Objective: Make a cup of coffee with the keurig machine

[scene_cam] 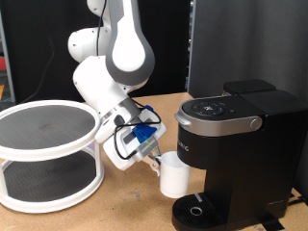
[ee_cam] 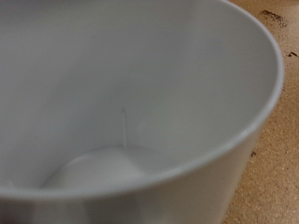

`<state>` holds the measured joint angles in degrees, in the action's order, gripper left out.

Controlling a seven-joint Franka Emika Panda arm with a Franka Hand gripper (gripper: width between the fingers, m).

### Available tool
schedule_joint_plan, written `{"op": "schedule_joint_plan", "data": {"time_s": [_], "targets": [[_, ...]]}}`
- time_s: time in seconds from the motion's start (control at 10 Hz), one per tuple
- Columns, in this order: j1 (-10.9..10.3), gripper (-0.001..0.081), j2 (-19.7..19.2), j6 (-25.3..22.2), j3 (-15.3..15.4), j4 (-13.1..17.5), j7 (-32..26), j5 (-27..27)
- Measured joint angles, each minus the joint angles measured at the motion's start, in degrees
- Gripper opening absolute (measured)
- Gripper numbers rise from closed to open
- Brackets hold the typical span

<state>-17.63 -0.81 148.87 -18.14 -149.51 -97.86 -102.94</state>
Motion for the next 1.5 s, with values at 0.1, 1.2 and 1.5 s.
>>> {"op": "schedule_joint_plan", "data": {"time_s": [0.1, 1.2, 1.5], "targets": [[-0.09, 0.0074, -0.57, 0.02, 0.51, 0.72, 0.34, -0.21], [-1.83, 0.0074, -6.03, 3.21, 6.48, 3.0, -7.16, -13.57], [-1.83, 0.0074, -8.15, 3.21, 6.58, 4.39, -9.71, -16.41]]}}
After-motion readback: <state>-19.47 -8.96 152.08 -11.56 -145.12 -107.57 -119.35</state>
